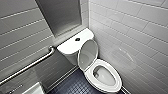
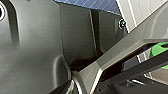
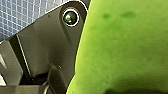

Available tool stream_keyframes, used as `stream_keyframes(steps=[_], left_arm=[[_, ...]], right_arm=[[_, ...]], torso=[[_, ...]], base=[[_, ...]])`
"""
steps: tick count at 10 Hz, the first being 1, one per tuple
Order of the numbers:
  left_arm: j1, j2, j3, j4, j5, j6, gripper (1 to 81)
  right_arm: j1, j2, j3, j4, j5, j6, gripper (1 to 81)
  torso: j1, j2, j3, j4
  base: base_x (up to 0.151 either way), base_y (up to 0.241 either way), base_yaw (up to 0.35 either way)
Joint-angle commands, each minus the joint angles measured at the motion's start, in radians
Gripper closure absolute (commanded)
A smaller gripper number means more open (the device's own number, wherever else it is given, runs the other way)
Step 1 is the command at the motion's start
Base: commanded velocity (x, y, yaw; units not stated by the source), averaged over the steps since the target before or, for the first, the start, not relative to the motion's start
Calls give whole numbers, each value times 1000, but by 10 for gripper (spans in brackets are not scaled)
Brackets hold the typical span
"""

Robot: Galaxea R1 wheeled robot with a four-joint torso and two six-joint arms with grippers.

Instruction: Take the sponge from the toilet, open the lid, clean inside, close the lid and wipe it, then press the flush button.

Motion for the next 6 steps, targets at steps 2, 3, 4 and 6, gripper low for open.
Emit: stream_keyframes(steps=[2,3,4,6], left_arm=[[-38,-52,53,-10,76,-1,10],[-67,-80,88,-27,76,-3,10],[-103,-114,120,-56,76,-6,10],[-184,-175,177,-119,79,-9,10]], right_arm=[[-146,143,-208,-68,44,-1,811],[-165,175,-254,-68,44,-1,811],[-171,203,-290,-68,41,-3,811],[-180,238,-330,-59,18,-64,811]], torso=[[0,0,0,0],[0,0,0,0],[-1,0,0,0],[-1,0,0,0]], base=[[0,0,0],[0,0,0],[0,0,0],[0,0,0]])
